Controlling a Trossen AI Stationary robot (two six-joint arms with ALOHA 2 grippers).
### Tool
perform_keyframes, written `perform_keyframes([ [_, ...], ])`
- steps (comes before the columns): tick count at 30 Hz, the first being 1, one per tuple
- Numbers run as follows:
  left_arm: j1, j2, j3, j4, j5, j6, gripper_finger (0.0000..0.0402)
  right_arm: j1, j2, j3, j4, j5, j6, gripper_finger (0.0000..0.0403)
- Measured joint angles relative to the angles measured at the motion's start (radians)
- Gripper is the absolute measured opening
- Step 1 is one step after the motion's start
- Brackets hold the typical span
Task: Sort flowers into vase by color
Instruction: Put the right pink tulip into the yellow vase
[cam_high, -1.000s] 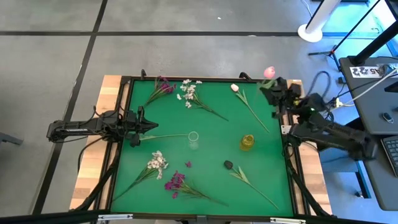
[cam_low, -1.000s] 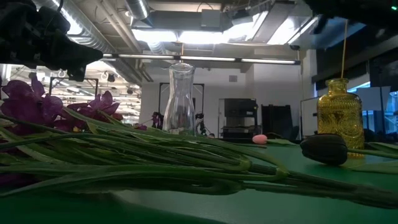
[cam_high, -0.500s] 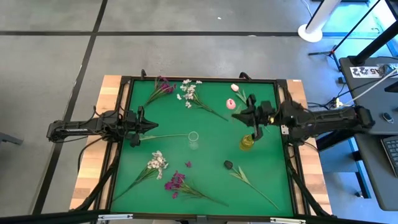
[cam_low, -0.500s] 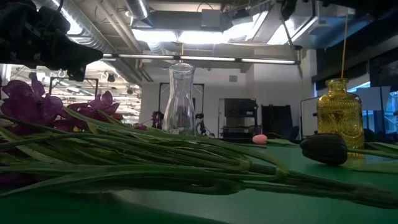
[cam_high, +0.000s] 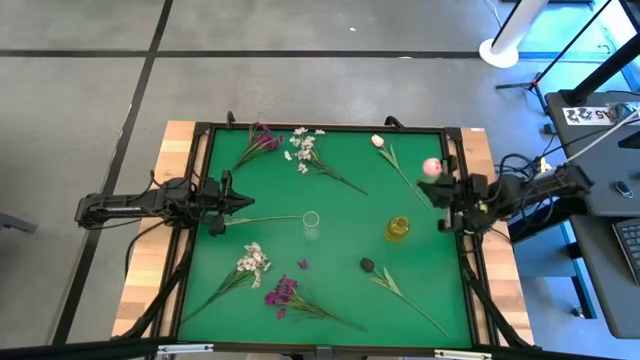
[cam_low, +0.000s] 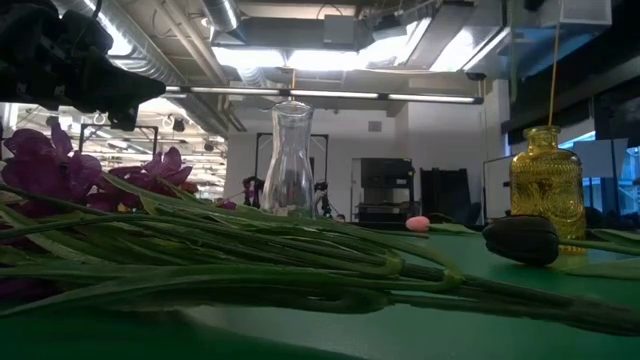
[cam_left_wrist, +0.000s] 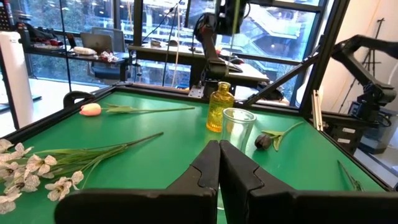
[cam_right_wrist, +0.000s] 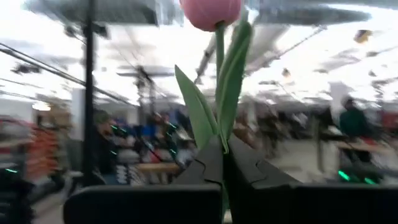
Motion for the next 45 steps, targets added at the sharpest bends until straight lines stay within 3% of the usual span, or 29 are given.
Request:
perform_keyframes([
  [4, 0.0, 0.0, 0.0, 0.0, 0.0, 0.0, 0.0, 0.0, -0.047, -0.051, -0.044, 0.056, 0.036, 0.0],
  [15, 0.0, 0.0, 0.0, 0.0, 0.0, 0.0, 0.0, 0.0, -0.165, -0.019, -0.128, 0.003, 0.066, 0.0],
  [19, 0.0, 0.0, 0.0, 0.0, 0.0, 0.0, 0.0, 0.0, -0.157, -0.022, -0.221, 0.029, 0.111, 0.0],
  [33, 0.0, 0.0, 0.0, 0.001, 0.0, 0.0, 0.0, 0.0, -0.046, -0.045, -0.216, 0.038, 0.18, 0.0003],
  [38, 0.0, 0.0, 0.0, 0.001, 0.0, 0.0, 0.0, -0.001, -0.02, -0.045, -0.228, 0.04, 0.216, 0.0029],
  [45, 0.0, 0.0, 0.0, 0.001, 0.0, 0.0, 0.0, -0.001, -0.024, -0.045, -0.277, 0.113, 0.224, 0.0099],
])
